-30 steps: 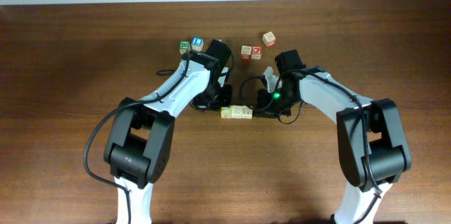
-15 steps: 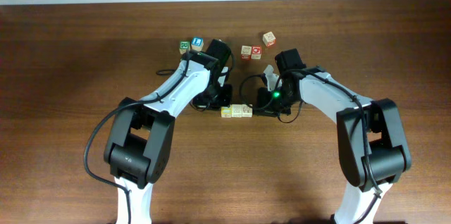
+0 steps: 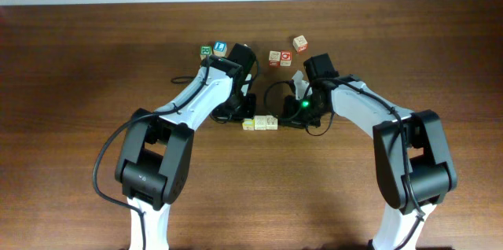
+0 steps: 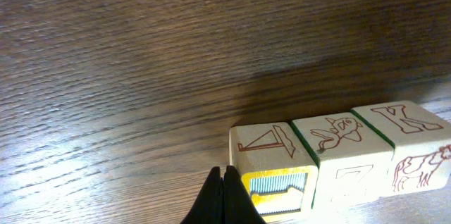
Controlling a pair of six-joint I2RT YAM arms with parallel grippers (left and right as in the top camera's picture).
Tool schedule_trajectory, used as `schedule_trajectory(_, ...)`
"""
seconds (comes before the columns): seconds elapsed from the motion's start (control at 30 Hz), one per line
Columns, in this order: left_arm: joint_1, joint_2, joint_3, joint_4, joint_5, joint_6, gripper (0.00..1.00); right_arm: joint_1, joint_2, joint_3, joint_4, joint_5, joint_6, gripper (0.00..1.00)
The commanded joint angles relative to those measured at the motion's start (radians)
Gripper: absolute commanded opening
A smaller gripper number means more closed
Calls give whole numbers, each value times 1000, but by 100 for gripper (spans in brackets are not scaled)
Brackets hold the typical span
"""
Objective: Rotate 4 blocks
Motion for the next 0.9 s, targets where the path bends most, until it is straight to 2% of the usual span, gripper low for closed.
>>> schedule_trajectory(0.0, -23, -2, -5, 10, 97, 5, 0, 43, -46, 8, 14, -101, -10, 4)
schedule_trajectory(0.87, -24, -2, -5, 10, 108, 5, 0, 169, -93, 89, -32, 14, -2, 4)
